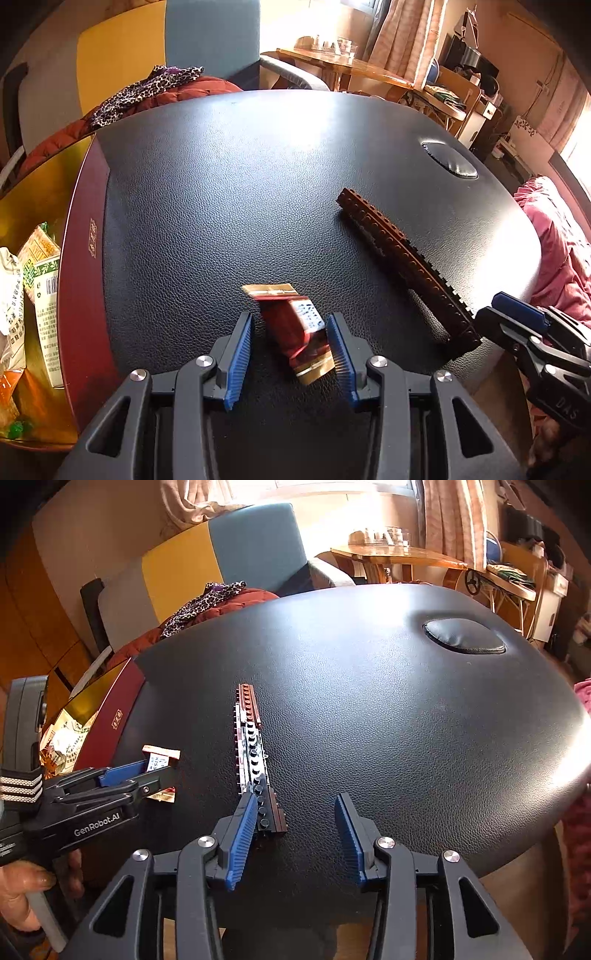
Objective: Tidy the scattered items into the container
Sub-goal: 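Lift the brick strip with the right gripper while the left lifts the chocolate, then release the chocolate into the tray with the left gripper while the right carries the brick strip over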
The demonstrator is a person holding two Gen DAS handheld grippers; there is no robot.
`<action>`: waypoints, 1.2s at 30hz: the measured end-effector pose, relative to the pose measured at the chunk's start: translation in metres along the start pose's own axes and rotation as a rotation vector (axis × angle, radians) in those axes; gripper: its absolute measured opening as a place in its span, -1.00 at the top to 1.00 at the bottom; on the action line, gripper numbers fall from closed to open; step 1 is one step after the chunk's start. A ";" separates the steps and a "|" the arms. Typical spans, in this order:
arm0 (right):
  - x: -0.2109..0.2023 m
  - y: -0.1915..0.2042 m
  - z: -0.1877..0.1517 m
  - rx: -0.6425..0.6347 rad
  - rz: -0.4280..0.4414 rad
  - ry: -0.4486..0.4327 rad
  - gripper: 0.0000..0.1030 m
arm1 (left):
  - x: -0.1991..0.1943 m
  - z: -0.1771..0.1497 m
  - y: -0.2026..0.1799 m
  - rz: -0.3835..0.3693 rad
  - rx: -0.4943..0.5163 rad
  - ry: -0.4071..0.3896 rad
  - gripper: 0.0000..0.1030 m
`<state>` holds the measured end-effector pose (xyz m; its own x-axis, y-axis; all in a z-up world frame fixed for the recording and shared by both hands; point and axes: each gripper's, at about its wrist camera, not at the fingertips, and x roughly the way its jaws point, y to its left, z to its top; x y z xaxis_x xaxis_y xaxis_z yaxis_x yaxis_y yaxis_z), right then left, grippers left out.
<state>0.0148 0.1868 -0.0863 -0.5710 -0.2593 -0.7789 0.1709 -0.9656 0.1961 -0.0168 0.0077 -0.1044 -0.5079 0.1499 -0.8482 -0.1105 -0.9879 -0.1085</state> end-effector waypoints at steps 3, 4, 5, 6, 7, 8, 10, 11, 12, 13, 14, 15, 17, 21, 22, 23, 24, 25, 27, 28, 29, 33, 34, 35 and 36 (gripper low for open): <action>-0.001 0.000 0.000 -0.005 -0.009 -0.003 0.13 | 0.001 -0.001 -0.001 0.019 0.017 -0.007 0.41; -0.001 0.000 -0.001 -0.006 -0.012 -0.005 0.13 | 0.001 -0.001 -0.001 0.021 0.022 -0.010 0.43; -0.001 -0.001 -0.001 -0.006 -0.015 -0.006 0.13 | 0.001 -0.001 -0.001 0.022 0.027 -0.013 0.47; -0.001 -0.002 -0.001 -0.007 -0.017 -0.007 0.13 | 0.000 -0.002 0.000 0.020 0.029 -0.017 0.51; -0.001 -0.002 0.000 -0.009 -0.017 -0.008 0.13 | -0.001 -0.002 0.001 0.015 0.030 -0.020 0.51; -0.001 -0.002 0.000 -0.012 -0.017 -0.010 0.13 | -0.001 -0.003 0.001 0.010 0.030 -0.022 0.52; -0.001 -0.002 0.000 -0.017 -0.015 -0.013 0.13 | -0.005 -0.003 0.003 -0.003 0.023 -0.035 0.52; -0.002 -0.002 0.002 -0.024 -0.012 -0.017 0.13 | -0.008 -0.003 0.004 -0.016 0.020 -0.044 0.52; -0.002 -0.001 0.003 -0.031 -0.006 -0.022 0.13 | -0.011 -0.003 0.004 -0.032 0.017 -0.052 0.52; -0.002 -0.001 0.006 -0.037 0.007 -0.028 0.13 | -0.014 -0.003 0.004 -0.041 0.019 -0.062 0.52; -0.002 0.000 0.008 -0.044 0.020 -0.033 0.13 | -0.018 -0.002 0.004 -0.047 0.023 -0.073 0.52; -0.002 0.001 0.011 -0.054 0.034 -0.034 0.13 | -0.021 -0.002 0.004 -0.054 0.026 -0.081 0.52; 0.002 0.007 0.017 -0.084 0.064 -0.030 0.13 | -0.025 -0.001 0.005 -0.063 0.029 -0.090 0.52; 0.019 0.020 0.030 -0.158 0.074 0.012 0.12 | -0.032 -0.002 0.005 -0.078 0.039 -0.106 0.52; 0.025 0.023 0.031 -0.174 0.072 0.028 0.12 | -0.034 -0.003 0.006 -0.081 0.040 -0.109 0.52; 0.030 0.026 0.032 -0.189 0.071 0.044 0.12 | -0.036 -0.004 0.007 -0.086 0.040 -0.113 0.52; 0.036 0.029 0.033 -0.203 0.067 0.058 0.12 | -0.039 -0.004 0.007 -0.086 0.041 -0.117 0.52; 0.040 0.030 0.034 -0.211 0.057 0.067 0.13 | -0.041 -0.005 0.007 -0.086 0.041 -0.120 0.52; 0.049 0.033 0.033 -0.223 0.027 0.088 0.22 | -0.045 -0.006 0.009 -0.086 0.040 -0.128 0.52; 0.053 0.035 0.032 -0.228 0.013 0.099 0.28 | -0.047 -0.007 0.009 -0.084 0.039 -0.132 0.52; 0.056 0.036 0.031 -0.231 0.003 0.106 0.38 | -0.049 -0.007 0.010 -0.083 0.039 -0.137 0.52; 0.058 0.038 0.027 -0.238 -0.040 0.098 0.57 | -0.056 -0.011 0.015 -0.083 0.028 -0.148 0.52; 0.059 0.039 0.027 -0.234 -0.047 0.096 0.57 | -0.058 -0.013 0.016 -0.084 0.025 -0.150 0.52; 0.059 0.039 0.026 -0.230 -0.054 0.093 0.57 | -0.059 -0.014 0.016 -0.083 0.024 -0.152 0.52; 0.059 0.040 0.025 -0.230 -0.064 0.089 0.57 | -0.061 -0.016 0.017 -0.082 0.025 -0.154 0.52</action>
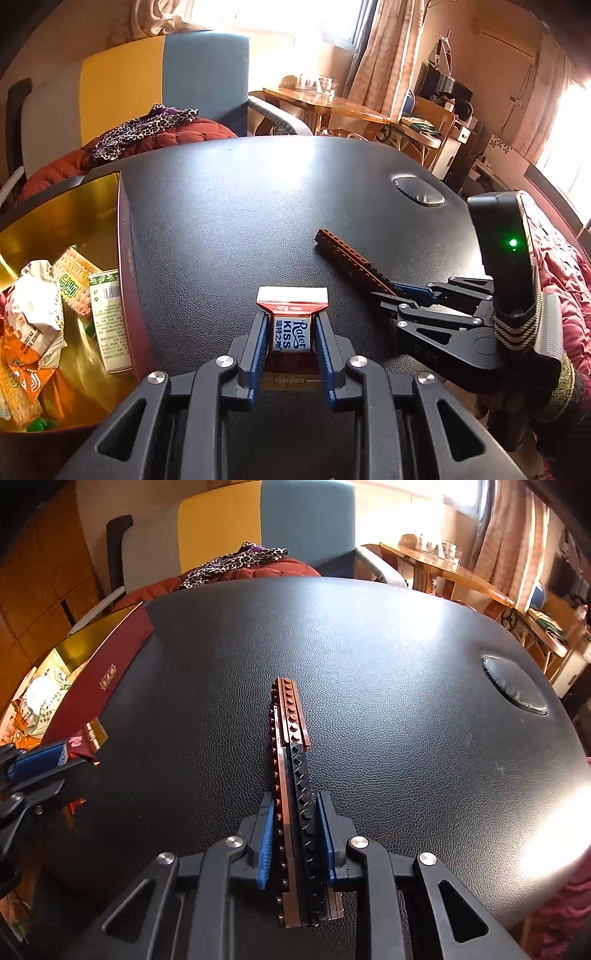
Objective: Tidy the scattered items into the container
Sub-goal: 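Release the chocolate into the tray with the left gripper while the right carries the brick strip over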
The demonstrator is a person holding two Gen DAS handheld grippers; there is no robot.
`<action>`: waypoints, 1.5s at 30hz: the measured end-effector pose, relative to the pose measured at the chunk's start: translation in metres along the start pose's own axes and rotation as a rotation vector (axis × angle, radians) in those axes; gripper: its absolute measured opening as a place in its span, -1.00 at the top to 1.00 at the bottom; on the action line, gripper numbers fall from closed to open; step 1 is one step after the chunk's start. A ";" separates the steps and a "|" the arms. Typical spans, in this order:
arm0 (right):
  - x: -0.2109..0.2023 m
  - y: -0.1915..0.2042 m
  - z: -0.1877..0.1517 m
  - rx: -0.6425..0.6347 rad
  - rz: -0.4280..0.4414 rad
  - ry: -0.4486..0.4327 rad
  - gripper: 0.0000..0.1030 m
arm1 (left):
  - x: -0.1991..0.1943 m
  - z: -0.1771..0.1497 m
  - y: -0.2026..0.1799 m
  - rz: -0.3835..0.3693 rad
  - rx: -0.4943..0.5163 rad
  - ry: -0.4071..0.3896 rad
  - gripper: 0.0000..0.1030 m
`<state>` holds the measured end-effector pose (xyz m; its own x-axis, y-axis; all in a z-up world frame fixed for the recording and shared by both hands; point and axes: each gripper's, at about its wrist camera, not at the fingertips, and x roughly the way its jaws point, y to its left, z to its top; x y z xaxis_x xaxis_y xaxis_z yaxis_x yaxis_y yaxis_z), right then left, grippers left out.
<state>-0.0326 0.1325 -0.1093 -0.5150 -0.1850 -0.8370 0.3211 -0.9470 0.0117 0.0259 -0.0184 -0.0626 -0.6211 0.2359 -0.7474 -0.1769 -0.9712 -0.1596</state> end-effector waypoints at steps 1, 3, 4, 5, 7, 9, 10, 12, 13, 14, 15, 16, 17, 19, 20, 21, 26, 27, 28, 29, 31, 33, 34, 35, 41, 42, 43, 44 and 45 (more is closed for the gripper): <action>0.000 0.001 -0.001 -0.001 -0.011 -0.003 0.57 | -0.002 -0.001 0.000 0.001 0.000 -0.002 0.52; 0.001 0.003 -0.002 0.003 -0.027 -0.011 0.58 | -0.006 -0.003 0.001 0.000 -0.003 -0.007 0.52; 0.001 0.004 -0.002 0.004 -0.035 -0.016 0.59 | -0.009 -0.004 0.002 0.000 -0.005 -0.010 0.52; 0.001 0.005 -0.003 0.006 -0.046 -0.022 0.59 | -0.012 -0.005 0.004 0.000 -0.010 -0.016 0.52; 0.002 0.007 -0.005 0.006 -0.060 -0.031 0.58 | -0.020 -0.005 0.007 -0.002 -0.022 -0.029 0.52; 0.002 0.007 -0.007 0.007 -0.070 -0.038 0.58 | -0.030 -0.005 0.014 0.001 -0.042 -0.046 0.52; 0.003 0.007 -0.007 0.008 -0.070 -0.040 0.58 | -0.035 -0.004 0.017 0.004 -0.052 -0.056 0.52; 0.003 0.006 -0.008 0.009 -0.072 -0.042 0.58 | -0.045 -0.004 0.027 0.013 -0.078 -0.075 0.52; 0.003 0.006 -0.008 0.009 -0.072 -0.043 0.58 | -0.051 -0.004 0.034 0.020 -0.093 -0.084 0.52; 0.003 0.006 -0.008 0.010 -0.071 -0.044 0.58 | -0.055 -0.004 0.040 0.028 -0.108 -0.093 0.52; 0.003 0.006 -0.008 0.011 -0.071 -0.045 0.58 | -0.061 -0.003 0.049 0.042 -0.127 -0.105 0.52; 0.003 0.006 -0.008 0.012 -0.071 -0.045 0.58 | -0.067 -0.003 0.058 0.056 -0.146 -0.115 0.52; 0.003 0.006 -0.007 0.012 -0.071 -0.046 0.58 | -0.072 -0.002 0.068 0.071 -0.167 -0.125 0.52; 0.003 0.007 -0.007 0.012 -0.071 -0.046 0.58 | -0.080 0.000 0.089 0.116 -0.205 -0.143 0.52; 0.003 0.007 -0.007 0.011 -0.071 -0.046 0.58 | -0.082 0.000 0.100 0.135 -0.223 -0.148 0.52; 0.004 0.006 -0.006 0.011 -0.071 -0.046 0.58 | -0.085 0.001 0.111 0.156 -0.243 -0.151 0.52; 0.004 0.007 -0.005 0.010 -0.074 -0.044 0.58 | -0.088 0.000 0.159 0.253 -0.315 -0.145 0.52; 0.004 0.007 -0.005 0.009 -0.075 -0.044 0.58 | -0.087 0.000 0.166 0.274 -0.319 -0.140 0.52; 0.004 0.007 -0.005 0.007 -0.077 -0.043 0.58 | -0.086 0.001 0.173 0.293 -0.323 -0.135 0.52; 0.004 0.008 -0.006 0.006 -0.077 -0.042 0.58 | -0.084 0.001 0.179 0.306 -0.325 -0.130 0.52; 0.004 0.007 -0.005 0.007 -0.077 -0.041 0.58 | -0.080 0.002 0.188 0.332 -0.325 -0.120 0.52; 0.004 0.008 -0.005 0.006 -0.078 -0.040 0.58 | -0.074 0.004 0.198 0.358 -0.326 -0.106 0.52; 0.004 0.008 -0.005 0.006 -0.078 -0.039 0.58 | -0.072 0.004 0.201 0.364 -0.325 -0.101 0.52; 0.004 0.008 -0.005 0.005 -0.079 -0.038 0.58 | -0.070 0.004 0.203 0.368 -0.323 -0.098 0.52; 0.004 0.010 -0.004 0.003 -0.082 -0.034 0.58 | -0.059 0.009 0.216 0.366 -0.311 -0.080 0.51; 0.004 0.010 -0.004 0.002 -0.082 -0.033 0.58 | -0.057 0.009 0.218 0.353 -0.316 -0.077 0.46; 0.004 0.010 -0.004 0.002 -0.083 -0.033 0.58 | -0.055 0.009 0.220 0.347 -0.320 -0.074 0.42; 0.004 0.010 -0.004 0.002 -0.083 -0.033 0.58 | -0.054 0.008 0.222 0.343 -0.323 -0.072 0.39; 0.004 0.009 -0.004 0.001 -0.082 -0.032 0.58 | -0.054 0.007 0.223 0.337 -0.326 -0.073 0.36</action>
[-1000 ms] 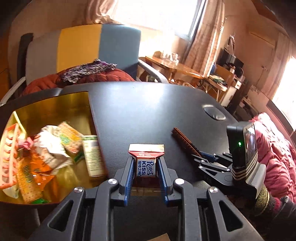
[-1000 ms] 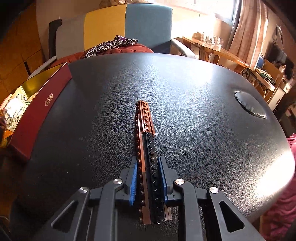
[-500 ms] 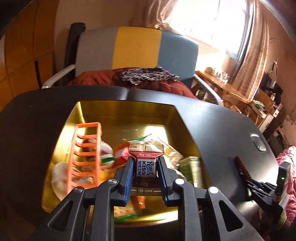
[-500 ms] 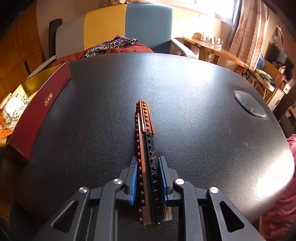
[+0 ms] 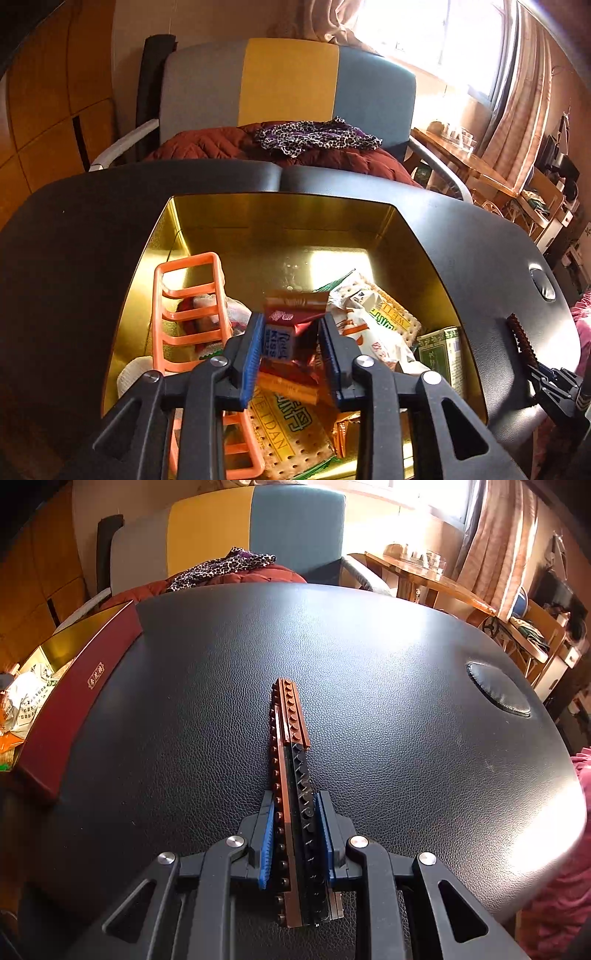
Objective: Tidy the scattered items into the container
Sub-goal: 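Release the chocolate into the tray with the left gripper while the right carries the brick strip over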
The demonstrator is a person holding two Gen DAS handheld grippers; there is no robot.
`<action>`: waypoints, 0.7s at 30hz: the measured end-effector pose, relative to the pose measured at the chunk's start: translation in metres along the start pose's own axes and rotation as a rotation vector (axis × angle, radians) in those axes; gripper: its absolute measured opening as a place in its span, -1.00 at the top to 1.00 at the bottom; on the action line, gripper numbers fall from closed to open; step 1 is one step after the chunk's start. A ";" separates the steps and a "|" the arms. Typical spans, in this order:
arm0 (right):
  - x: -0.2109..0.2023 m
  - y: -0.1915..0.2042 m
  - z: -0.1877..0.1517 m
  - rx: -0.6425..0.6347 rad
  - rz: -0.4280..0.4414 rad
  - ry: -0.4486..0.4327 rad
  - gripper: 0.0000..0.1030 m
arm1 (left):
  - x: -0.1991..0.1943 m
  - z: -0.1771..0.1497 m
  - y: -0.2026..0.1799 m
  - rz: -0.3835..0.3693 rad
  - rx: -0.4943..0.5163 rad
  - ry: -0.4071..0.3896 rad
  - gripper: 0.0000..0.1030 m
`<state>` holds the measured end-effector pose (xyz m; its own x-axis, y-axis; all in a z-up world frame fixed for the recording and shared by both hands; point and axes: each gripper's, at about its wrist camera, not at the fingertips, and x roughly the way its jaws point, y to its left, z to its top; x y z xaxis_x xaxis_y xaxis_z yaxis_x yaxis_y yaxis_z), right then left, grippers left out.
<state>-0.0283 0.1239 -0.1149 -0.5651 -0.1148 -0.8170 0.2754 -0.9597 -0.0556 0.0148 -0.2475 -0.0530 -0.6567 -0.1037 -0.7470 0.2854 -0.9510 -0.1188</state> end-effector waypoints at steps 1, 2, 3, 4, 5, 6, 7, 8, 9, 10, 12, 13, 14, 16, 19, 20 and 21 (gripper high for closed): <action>0.000 0.000 0.000 -0.001 0.000 0.000 0.58 | 0.000 -0.001 0.001 -0.007 -0.005 -0.001 0.36; 0.000 0.000 0.000 -0.001 0.000 0.000 0.58 | -0.001 -0.002 0.003 -0.012 -0.010 -0.003 0.34; 0.000 0.000 0.000 -0.001 0.001 -0.001 0.58 | -0.002 -0.003 0.004 -0.017 -0.015 -0.005 0.33; 0.000 -0.001 0.000 0.000 0.001 -0.001 0.58 | -0.004 -0.004 0.006 -0.021 -0.022 -0.007 0.33; 0.000 -0.001 0.000 0.000 0.001 -0.001 0.58 | -0.007 -0.005 0.008 -0.025 -0.030 -0.010 0.31; 0.000 -0.001 0.000 -0.001 0.001 -0.002 0.58 | -0.009 -0.006 0.010 -0.029 -0.038 -0.013 0.30; 0.001 -0.001 0.000 -0.001 0.001 -0.002 0.58 | -0.013 -0.008 0.012 -0.030 -0.046 -0.018 0.29; 0.001 -0.001 0.000 -0.002 0.001 -0.002 0.58 | -0.017 -0.010 0.015 -0.029 -0.053 -0.026 0.29; 0.001 -0.001 -0.001 -0.002 0.001 -0.003 0.58 | -0.022 -0.012 0.018 -0.028 -0.060 -0.035 0.29; 0.000 -0.001 -0.001 -0.003 0.000 -0.004 0.58 | -0.027 -0.014 0.021 -0.029 -0.070 -0.043 0.29; 0.000 -0.001 -0.001 -0.006 0.000 -0.007 0.58 | -0.037 -0.020 0.028 -0.029 -0.087 -0.058 0.28; 0.000 -0.001 -0.001 -0.007 0.000 -0.008 0.58 | -0.042 -0.023 0.031 -0.026 -0.092 -0.064 0.28; 0.000 -0.001 -0.001 -0.008 0.000 -0.009 0.60 | -0.047 -0.027 0.033 -0.022 -0.097 -0.072 0.27; -0.001 0.001 0.002 -0.007 0.006 -0.009 0.62 | -0.055 -0.034 0.038 -0.018 -0.107 -0.084 0.27; -0.011 0.011 0.011 -0.004 0.054 -0.028 0.62 | -0.066 -0.044 0.042 -0.009 -0.113 -0.097 0.24; -0.015 0.014 0.014 -0.004 0.070 -0.035 0.62 | -0.068 -0.046 0.042 -0.004 -0.112 -0.100 0.24; -0.019 0.019 0.017 -0.006 0.088 -0.044 0.62 | -0.070 -0.049 0.043 -0.012 -0.114 -0.099 0.23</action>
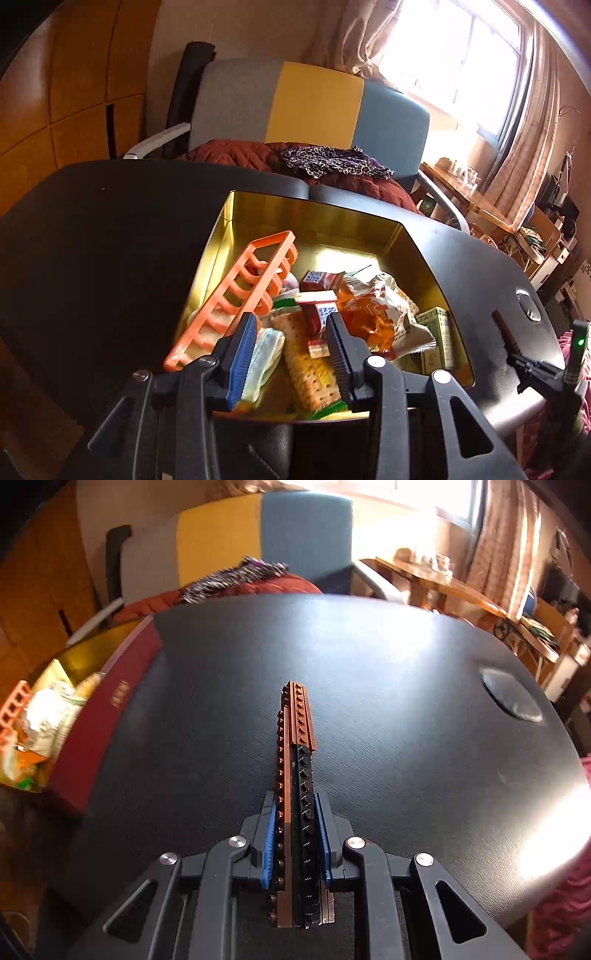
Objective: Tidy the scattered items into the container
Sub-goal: 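Release the chocolate into the tray with the left gripper while the right carries the brick strip over, then lower the brown brick strip into the tray and open the right gripper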
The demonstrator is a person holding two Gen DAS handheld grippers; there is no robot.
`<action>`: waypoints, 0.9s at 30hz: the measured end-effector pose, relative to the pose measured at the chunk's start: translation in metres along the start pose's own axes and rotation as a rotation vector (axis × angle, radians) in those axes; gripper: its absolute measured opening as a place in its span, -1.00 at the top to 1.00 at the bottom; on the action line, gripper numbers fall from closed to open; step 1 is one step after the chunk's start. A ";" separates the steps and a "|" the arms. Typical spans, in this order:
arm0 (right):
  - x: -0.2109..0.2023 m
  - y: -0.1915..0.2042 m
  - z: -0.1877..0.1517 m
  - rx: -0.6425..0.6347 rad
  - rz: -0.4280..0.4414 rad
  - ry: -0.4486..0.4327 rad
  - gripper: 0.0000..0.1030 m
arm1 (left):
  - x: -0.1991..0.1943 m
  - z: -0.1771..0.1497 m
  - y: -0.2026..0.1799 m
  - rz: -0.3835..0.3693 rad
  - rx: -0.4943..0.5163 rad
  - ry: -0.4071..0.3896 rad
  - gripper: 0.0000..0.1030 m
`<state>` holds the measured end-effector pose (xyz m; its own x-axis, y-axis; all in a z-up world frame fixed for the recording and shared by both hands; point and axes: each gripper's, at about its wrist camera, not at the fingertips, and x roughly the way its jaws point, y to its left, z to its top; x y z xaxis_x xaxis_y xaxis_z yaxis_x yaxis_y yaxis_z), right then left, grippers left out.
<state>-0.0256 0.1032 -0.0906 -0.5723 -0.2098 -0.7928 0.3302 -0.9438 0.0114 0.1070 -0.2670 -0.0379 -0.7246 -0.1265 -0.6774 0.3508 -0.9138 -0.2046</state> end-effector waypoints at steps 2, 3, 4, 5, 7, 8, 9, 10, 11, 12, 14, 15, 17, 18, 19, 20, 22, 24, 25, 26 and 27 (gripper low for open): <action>-0.011 0.021 0.012 -0.031 0.047 -0.035 0.62 | -0.002 -0.003 0.001 -0.009 0.000 0.002 0.23; -0.017 0.032 0.018 -0.045 0.074 -0.051 0.62 | -0.003 -0.005 0.000 -0.006 0.003 0.000 0.23; -0.021 0.045 0.026 -0.058 0.112 -0.062 0.62 | -0.004 -0.006 0.000 -0.004 0.002 -0.004 0.23; -0.025 0.058 0.033 -0.071 0.150 -0.074 0.62 | -0.006 -0.008 0.001 -0.010 -0.004 -0.007 0.23; -0.033 0.084 0.048 -0.097 0.225 -0.094 0.62 | -0.010 -0.011 0.002 -0.020 -0.013 -0.010 0.22; -0.034 0.099 0.054 -0.110 0.262 -0.096 0.62 | -0.011 -0.013 0.003 -0.020 -0.013 -0.012 0.22; -0.035 0.115 0.060 -0.124 0.297 -0.096 0.62 | -0.012 -0.014 0.003 -0.020 -0.012 -0.013 0.22; -0.035 0.129 0.065 -0.137 0.328 -0.091 0.62 | -0.013 -0.016 0.005 -0.021 -0.016 -0.013 0.22; -0.034 0.145 0.069 -0.150 0.352 -0.085 0.62 | -0.014 -0.018 0.007 -0.021 -0.022 -0.012 0.22; -0.032 0.160 0.072 -0.163 0.373 -0.079 0.62 | -0.015 -0.019 0.009 -0.023 -0.030 -0.010 0.22; -0.027 0.189 0.075 -0.195 0.395 -0.062 0.62 | -0.016 -0.023 0.014 -0.023 -0.044 -0.007 0.22; -0.024 0.201 0.075 -0.206 0.400 -0.051 0.62 | -0.017 -0.024 0.016 -0.022 -0.049 -0.007 0.22; -0.017 0.220 0.075 -0.216 0.412 -0.027 0.62 | -0.018 -0.028 0.020 -0.020 -0.058 -0.006 0.22; -0.014 0.228 0.076 -0.223 0.411 -0.021 0.62 | -0.019 -0.029 0.022 -0.019 -0.062 -0.005 0.21; -0.012 0.233 0.076 -0.229 0.408 -0.014 0.62 | -0.019 -0.030 0.023 -0.017 -0.064 -0.005 0.21; -0.010 0.239 0.076 -0.233 0.406 -0.006 0.62 | -0.020 -0.032 0.024 -0.014 -0.066 -0.006 0.21; -0.005 0.247 0.078 -0.236 0.400 0.006 0.62 | -0.021 -0.033 0.027 -0.014 -0.074 -0.009 0.21; -0.001 0.255 0.079 -0.244 0.386 0.012 0.62 | -0.022 -0.034 0.028 -0.016 -0.084 -0.012 0.21; 0.001 0.259 0.079 -0.248 0.377 0.014 0.62 | -0.022 -0.034 0.029 -0.017 -0.088 -0.012 0.21; 0.002 0.262 0.080 -0.254 0.369 0.015 0.62 | -0.022 -0.034 0.029 -0.018 -0.092 -0.012 0.21; 0.002 0.265 0.080 -0.262 0.361 0.015 0.62 | -0.022 -0.034 0.030 -0.019 -0.097 -0.011 0.21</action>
<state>0.0005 -0.1681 -0.0404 -0.3752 -0.5086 -0.7750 0.6872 -0.7137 0.1357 0.1540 -0.2782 -0.0534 -0.7382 -0.1142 -0.6648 0.3921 -0.8746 -0.2851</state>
